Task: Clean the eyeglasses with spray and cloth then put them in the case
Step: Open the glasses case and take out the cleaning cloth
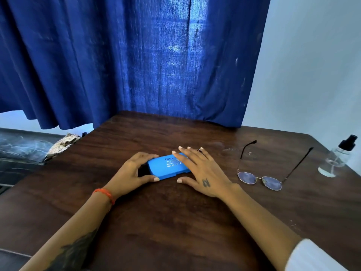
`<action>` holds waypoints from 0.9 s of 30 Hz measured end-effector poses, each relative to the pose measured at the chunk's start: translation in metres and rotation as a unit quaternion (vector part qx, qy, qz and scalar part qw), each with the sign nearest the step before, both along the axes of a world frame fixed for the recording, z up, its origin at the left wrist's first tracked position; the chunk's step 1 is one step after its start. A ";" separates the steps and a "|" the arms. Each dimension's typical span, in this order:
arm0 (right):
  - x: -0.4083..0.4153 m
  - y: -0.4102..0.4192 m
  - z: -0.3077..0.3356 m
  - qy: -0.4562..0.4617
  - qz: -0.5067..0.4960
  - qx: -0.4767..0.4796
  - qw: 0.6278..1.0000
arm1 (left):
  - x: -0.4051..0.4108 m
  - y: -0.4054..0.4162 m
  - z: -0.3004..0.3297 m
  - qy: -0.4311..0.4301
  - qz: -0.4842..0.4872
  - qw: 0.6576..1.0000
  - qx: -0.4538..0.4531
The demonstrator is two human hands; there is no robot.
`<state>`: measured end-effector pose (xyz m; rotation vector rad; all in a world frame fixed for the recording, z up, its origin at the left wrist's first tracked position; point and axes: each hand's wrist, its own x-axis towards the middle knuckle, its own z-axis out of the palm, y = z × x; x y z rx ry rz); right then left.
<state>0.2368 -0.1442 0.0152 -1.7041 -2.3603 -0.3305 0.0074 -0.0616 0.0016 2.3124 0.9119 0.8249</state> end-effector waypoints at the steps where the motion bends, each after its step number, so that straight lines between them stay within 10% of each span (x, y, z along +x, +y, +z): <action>1: -0.001 0.002 -0.001 0.010 -0.003 0.001 1.000 | 0.001 -0.001 0.000 0.002 -0.002 1.000 0.004; 27: 0.004 0.027 0.000 -0.090 0.042 0.137 0.985 | 0.020 0.004 0.001 -0.001 0.031 0.999 0.032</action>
